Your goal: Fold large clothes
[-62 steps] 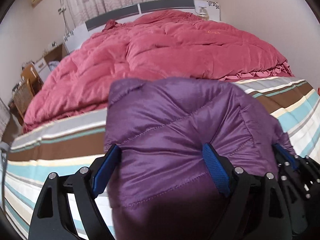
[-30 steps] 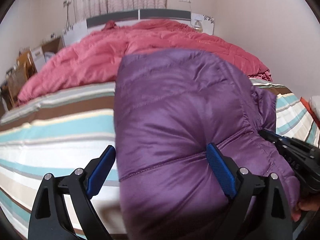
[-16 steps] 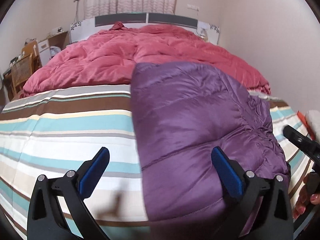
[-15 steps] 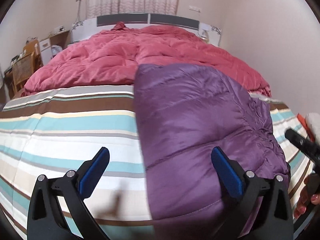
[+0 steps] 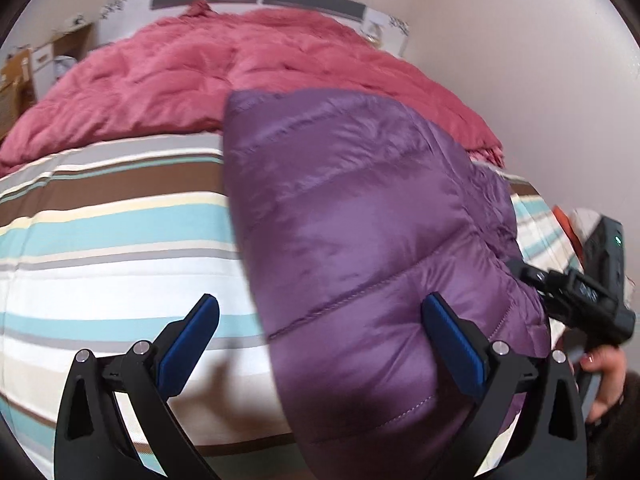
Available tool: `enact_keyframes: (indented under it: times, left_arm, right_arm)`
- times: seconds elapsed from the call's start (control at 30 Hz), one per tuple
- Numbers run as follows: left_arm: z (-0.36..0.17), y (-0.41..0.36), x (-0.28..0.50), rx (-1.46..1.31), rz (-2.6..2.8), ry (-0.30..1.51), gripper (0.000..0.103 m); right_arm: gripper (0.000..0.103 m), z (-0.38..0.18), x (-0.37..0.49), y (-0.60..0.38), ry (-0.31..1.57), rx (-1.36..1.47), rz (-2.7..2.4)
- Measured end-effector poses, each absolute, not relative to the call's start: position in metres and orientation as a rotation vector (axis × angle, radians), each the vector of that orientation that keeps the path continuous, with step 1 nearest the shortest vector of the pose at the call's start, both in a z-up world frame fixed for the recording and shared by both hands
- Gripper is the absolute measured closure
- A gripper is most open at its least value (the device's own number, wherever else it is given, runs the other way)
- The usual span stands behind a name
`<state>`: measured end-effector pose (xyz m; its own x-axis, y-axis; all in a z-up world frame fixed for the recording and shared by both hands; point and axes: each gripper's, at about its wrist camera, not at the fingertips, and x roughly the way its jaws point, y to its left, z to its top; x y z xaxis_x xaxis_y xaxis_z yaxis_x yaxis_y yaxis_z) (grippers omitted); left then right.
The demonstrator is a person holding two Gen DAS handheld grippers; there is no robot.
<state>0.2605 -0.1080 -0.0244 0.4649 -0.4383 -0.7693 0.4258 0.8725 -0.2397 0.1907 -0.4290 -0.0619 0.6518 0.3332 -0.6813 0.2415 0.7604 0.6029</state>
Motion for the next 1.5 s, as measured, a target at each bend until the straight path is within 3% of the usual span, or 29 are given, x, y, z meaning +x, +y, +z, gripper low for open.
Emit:
enact_keyframes:
  times: [0.2,0.37,0.57,0.87,1.5]
  left_arm:
    - [-0.037,-0.114,0.268,-0.050,-0.575,1.005,0.002]
    - [-0.041,-0.121,0.260,-0.060,-0.613,0.992,0.021]
    - [-0.029,-0.126,0.247,-0.010,-0.594,0.937,0.039]
    - [-0.002,-0.121,0.213,0.036,-0.595,0.811,0.053]
    - [0.032,-0.045,0.155,0.016,-0.467,0.690,0.054]
  right_arm:
    - [0.038,-0.081,0.206,-0.431,0.918,0.816,0.149]
    - [0.057,-0.082,0.204,-0.426,0.901,0.804,0.178]
    - [0.070,-0.072,0.199,-0.418,0.869,0.783,0.197]
    - [0.076,-0.058,0.188,-0.410,0.786,0.749,0.222]
    - [0.077,-0.025,0.173,-0.353,0.723,0.710,0.378]
